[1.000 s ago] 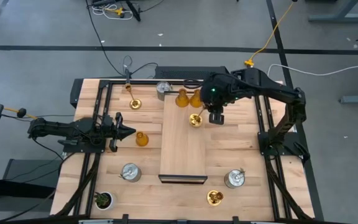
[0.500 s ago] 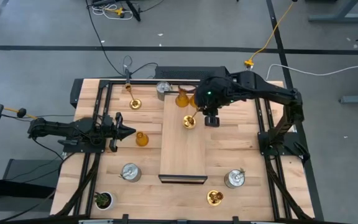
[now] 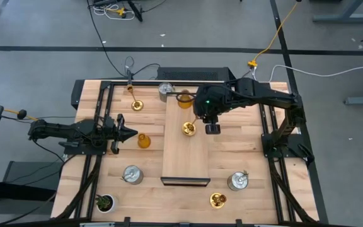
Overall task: Pick & Place candle stick holders
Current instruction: Put the top right candle holder on the shelf
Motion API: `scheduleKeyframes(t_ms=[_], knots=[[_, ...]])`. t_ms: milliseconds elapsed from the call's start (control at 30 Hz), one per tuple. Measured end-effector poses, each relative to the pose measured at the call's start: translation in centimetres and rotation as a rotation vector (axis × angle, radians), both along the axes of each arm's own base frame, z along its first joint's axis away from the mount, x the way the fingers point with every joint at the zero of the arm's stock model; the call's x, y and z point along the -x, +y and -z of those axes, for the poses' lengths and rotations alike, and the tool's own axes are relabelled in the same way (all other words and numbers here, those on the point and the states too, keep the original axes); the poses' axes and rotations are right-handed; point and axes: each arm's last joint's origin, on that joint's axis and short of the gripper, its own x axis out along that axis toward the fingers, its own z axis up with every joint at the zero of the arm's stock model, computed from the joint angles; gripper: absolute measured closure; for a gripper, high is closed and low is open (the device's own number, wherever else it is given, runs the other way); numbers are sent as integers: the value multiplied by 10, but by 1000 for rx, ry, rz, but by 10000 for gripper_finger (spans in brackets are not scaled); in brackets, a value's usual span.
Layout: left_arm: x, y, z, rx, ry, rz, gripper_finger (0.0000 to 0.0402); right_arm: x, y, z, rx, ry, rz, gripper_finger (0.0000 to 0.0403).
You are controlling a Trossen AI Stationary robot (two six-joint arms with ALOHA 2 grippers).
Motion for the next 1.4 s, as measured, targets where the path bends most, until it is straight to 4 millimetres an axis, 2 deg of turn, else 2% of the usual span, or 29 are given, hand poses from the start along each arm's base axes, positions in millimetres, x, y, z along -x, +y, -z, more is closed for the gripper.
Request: scheduleKeyframes(t_ms=[667, 1033, 1400], knots=[[0, 0, 0, 0, 0, 0, 392, 10, 3, -2, -4, 66, -4, 262], [0, 0, 0, 0, 1, 0, 392, 13, 3, -10, -2, 36, -2, 262], [0, 0, 0, 0, 1, 0, 392, 4, 3, -15, 4, -63, -9, 262]])
